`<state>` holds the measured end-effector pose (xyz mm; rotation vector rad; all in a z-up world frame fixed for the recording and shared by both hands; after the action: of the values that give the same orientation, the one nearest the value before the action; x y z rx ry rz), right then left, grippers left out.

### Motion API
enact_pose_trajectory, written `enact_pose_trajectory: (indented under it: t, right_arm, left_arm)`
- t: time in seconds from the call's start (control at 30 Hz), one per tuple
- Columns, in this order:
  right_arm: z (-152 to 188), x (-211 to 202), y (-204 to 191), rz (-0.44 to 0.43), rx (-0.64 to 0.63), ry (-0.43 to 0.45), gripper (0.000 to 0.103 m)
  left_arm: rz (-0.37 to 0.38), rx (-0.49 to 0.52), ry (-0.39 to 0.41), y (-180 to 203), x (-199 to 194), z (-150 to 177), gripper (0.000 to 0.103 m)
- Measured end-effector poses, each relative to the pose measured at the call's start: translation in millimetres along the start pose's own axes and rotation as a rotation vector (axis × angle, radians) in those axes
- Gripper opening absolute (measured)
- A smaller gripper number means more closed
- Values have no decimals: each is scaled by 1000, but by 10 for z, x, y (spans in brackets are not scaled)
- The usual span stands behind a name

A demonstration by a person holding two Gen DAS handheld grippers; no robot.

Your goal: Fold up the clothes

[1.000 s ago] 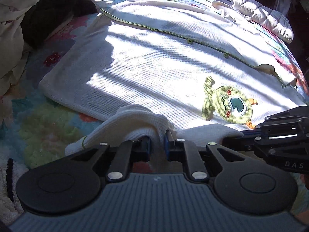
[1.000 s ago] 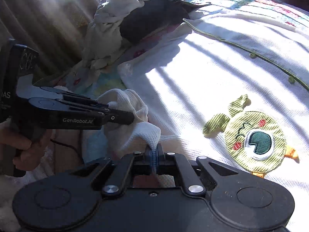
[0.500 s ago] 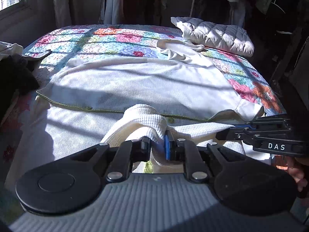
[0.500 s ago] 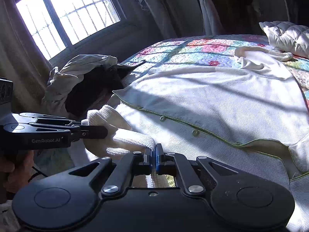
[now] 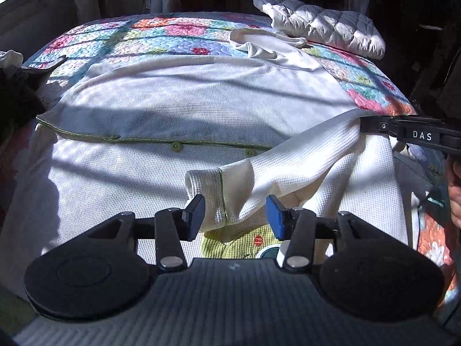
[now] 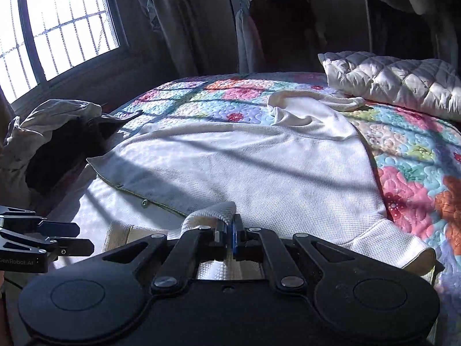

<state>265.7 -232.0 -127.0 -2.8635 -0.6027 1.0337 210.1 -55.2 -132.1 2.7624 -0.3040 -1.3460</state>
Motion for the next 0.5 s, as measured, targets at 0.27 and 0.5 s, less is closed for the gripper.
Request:
enact_pose_trajectory:
  t: [0.27,0.5]
  right_arm:
    - [5,-54,84,10,-20,-6,5]
    - [444,-43,277,137,-44,-143,32]
  left_arm:
    - [79,8,-138,138,255,437,55]
    - [101,0,-230,202,438,689,60]
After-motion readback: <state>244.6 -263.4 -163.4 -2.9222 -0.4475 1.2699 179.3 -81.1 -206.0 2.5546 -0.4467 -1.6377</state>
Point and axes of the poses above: each gripper's, at about its wrist camera, not at the fingertips, and x roughly the way its jaws point, y to its right, z to its underside, the point moved 10 cm from there along x, roughly the way its jaws point, and after that the axes turned 1 degree about -x, right-handed, at the moved point
